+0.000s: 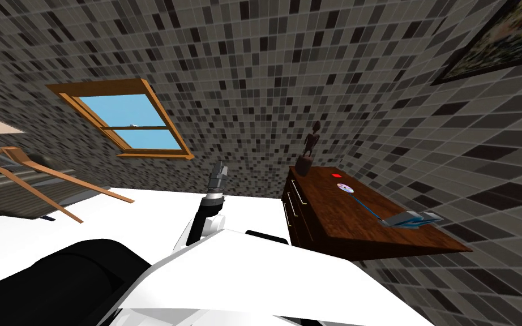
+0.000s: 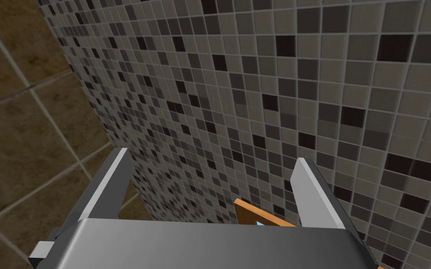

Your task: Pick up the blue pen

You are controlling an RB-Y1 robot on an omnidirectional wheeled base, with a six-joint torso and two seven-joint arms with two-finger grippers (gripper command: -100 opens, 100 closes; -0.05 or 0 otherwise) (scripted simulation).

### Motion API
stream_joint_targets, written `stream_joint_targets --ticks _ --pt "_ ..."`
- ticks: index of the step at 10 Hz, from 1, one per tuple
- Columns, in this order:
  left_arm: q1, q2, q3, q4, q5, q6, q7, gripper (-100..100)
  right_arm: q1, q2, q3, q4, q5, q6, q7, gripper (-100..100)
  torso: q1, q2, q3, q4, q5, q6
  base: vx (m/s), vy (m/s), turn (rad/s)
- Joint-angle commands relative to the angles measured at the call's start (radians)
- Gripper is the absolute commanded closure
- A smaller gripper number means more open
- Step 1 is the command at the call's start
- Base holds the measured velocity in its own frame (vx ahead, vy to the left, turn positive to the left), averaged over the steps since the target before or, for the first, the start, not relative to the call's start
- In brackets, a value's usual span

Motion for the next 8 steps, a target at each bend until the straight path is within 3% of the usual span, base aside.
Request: stream_joint_targets --ticks 1,4,5,6,8 --pt "0.000 0.000 0.000 0.000 0.000 0.000 0.000 0 0.018 -0.050 0.003 0.020 -0.005 -0.005 -0.016 -100 0.000 0.000 0.000 0.000 0.000 0.000 0.060 0.007 0.080" --pt "0.000 0.000 0.000 0.000 0.000 0.000 0.000 0 0.031 -0.138 0.008 0.041 -0.006 -0.014 -0.033 -100 0.000 -0.005 -0.002 -0.001 0.000 -0.001 0.106 0.016 0.060" --pt "0.000 0.000 0.000 0.000 0.000 0.000 0.000 0 0.031 -0.146 0.008 0.041 -0.006 -0.014 -0.033 -100 0.000 -0.004 -0.003 -0.001 0.000 0.000 0.043 0.003 0.005" --pt "0.000 0.000 0.000 0.000 0.000 0.000 0.000 0 0.042 -0.195 0.011 0.061 -0.007 -0.023 -0.051 -100 -0.001 -0.001 -0.001 0.000 0.000 0.000 0.078 0.005 0.064" --pt "0.000 0.000 0.000 0.000 0.000 0.000 0.000 0 0.042 -0.209 0.011 0.061 -0.022 -0.023 -0.048 -100 -0.001 -0.002 -0.001 0.000 0.000 0.000 0.064 0.001 0.034"
